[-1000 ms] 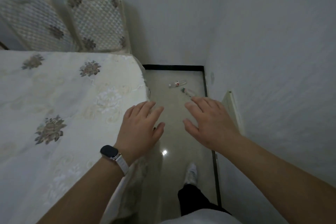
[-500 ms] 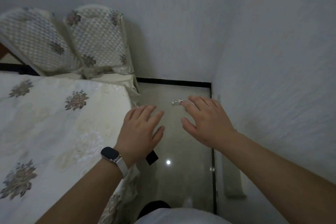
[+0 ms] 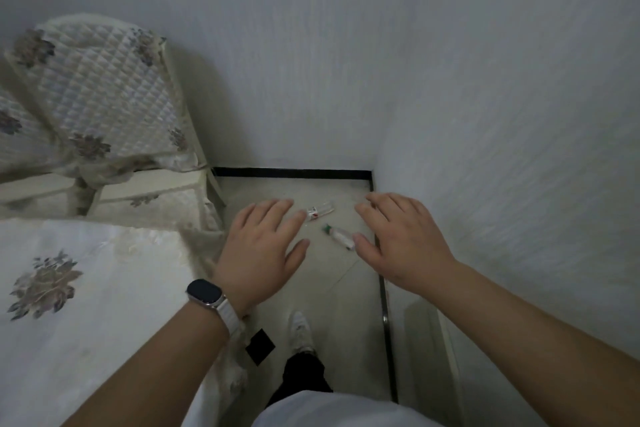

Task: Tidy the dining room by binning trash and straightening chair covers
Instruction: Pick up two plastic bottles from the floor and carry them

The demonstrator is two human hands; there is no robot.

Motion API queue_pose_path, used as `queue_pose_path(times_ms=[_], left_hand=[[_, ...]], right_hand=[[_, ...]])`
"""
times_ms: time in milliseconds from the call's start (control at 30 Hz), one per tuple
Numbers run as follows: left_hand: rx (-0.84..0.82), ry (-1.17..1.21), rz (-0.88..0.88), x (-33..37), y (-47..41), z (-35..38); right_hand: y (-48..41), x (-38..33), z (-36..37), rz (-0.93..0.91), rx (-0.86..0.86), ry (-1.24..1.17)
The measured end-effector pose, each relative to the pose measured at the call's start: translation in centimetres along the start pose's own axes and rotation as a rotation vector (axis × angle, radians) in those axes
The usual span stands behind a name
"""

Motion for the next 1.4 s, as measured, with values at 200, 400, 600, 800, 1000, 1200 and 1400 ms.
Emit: queue_pose_path(times_ms=[200, 400, 600, 800, 1000, 1200, 1400], left_hand=[[0.034, 0.063, 0.011, -6.8, -8.4, 3.1], [-0.013, 0.115, 0.017, -12.0, -14.8, 6.0], [-0.011, 0.125, 0.008, -14.5, -19.0, 9.4], [-0.103, 0.169, -0.065, -16.1, -23.8, 17.1], [-0.190, 0.219, -0.180, -17.2, -27.0, 26.2], [-0.270, 0.279, -0.253, -19.2, -28.8, 37.8], [-0.335, 0.343, -0.209, -19.9, -27.8, 53.3]], right_hand=[[-8.0, 2.3, 1.2, 0.016, -0.054, 0.072], [-15.0, 4.7, 3.2, 0.095, -0.044, 0.086], [-19.0, 6.9, 7.7, 0.124, -0.100, 0.033], [-21.8, 10.7, 17.2, 0.166, -0.254, -0.064], [-25.2, 15.7, 27.3, 0.219, -0.364, -0.132], [-27.3, 19.1, 37.3, 0.292, -0.390, -0.175], [-26.1, 22.2, 51.7, 0.362, -0.450, -0.161]])
Point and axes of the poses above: each hand's wrist, its own y-axis away from the middle knuckle, its own z-axis out of the palm, x = y × z, the point moved 4 cm from there along -y, towards the middle knuckle, and after that the axes turned 8 degrees about z, right-handed, at the moved point
